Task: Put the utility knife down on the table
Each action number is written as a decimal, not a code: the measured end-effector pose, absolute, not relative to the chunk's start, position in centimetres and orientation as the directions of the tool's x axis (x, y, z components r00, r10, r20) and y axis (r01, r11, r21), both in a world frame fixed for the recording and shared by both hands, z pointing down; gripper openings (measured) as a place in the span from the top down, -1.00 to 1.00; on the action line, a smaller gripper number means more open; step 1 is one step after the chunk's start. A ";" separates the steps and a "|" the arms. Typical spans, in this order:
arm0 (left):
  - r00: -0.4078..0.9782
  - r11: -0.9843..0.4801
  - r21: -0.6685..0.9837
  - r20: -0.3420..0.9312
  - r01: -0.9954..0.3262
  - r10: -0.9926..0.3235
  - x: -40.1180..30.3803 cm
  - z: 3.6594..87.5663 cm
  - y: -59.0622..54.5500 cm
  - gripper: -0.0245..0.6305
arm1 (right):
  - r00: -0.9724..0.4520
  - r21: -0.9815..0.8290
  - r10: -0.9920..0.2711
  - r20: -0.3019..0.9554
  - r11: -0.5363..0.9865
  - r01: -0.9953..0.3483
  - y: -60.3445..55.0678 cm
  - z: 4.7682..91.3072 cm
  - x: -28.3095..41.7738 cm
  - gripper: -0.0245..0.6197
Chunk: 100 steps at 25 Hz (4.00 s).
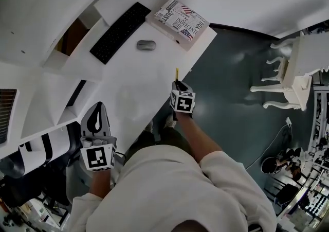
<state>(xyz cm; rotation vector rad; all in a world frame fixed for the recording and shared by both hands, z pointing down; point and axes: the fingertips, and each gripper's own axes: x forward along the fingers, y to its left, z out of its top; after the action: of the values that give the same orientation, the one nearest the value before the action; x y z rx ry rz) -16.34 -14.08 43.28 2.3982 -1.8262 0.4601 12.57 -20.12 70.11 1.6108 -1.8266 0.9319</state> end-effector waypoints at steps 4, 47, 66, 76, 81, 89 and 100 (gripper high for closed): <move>0.223 -0.267 -0.105 0.314 -0.958 -0.923 -16.7 44.0 -14.3 0.92 | -0.148 -0.151 -0.570 0.808 0.042 -0.988 -19.9 72.7 12.4 0.71; 0.136 -0.168 -0.041 0.415 -0.985 -0.900 -19.2 48.6 -15.0 0.92 | -0.196 -0.212 -0.246 0.949 -0.040 -0.976 -20.7 81.4 10.6 0.70; 0.130 -0.157 -0.031 0.418 -0.987 -0.899 -19.5 48.9 -13.9 0.93 | -0.219 -0.237 -0.260 0.940 -0.039 -0.971 -20.5 81.4 10.3 0.67; 0.132 -0.158 -0.031 0.406 -0.987 -0.904 -19.6 48.3 -13.6 0.92 | -0.233 -0.252 -0.299 0.925 -0.027 -0.967 -20.8 80.2 10.1 0.61; 0.149 -0.174 -0.030 0.387 -0.984 -0.910 -19.1 47.8 -13.7 0.92 | -0.228 -0.244 -0.343 0.911 -0.005 -0.970 -21.3 78.5 10.4 0.61; 0.194 -0.217 -0.027 0.342 -0.976 -0.919 -17.9 46.6 -13.8 0.92 | -0.232 -0.245 -0.482 0.845 0.036 -0.969 -22.6 72.5 11.8 0.61; 0.261 -0.280 -0.031 0.272 -0.960 -0.926 -16.0 44.3 -14.1 0.92 | -0.220 -0.189 -0.732 0.645 0.127 -0.974 -23.3 59.7 14.0 0.63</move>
<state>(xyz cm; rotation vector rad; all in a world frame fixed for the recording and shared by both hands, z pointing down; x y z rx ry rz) -16.03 -14.07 44.31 2.3797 -1.7929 0.3582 14.04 -23.33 59.66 1.6466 -2.0153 0.8292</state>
